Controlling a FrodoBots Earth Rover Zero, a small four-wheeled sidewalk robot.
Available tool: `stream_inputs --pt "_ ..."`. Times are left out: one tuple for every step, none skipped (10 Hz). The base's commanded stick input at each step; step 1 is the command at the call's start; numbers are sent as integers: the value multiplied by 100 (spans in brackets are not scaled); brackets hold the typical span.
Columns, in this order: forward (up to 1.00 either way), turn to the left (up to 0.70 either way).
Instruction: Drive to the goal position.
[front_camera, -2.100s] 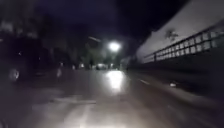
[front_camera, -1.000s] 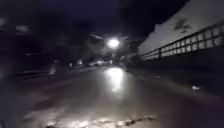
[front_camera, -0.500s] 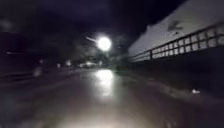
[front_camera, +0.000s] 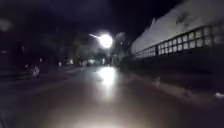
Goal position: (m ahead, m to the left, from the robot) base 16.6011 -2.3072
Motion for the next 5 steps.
stream_inputs --pt "70 0" --pt "70 0" --pt "70 0" --pt "70 0" --pt "70 0"
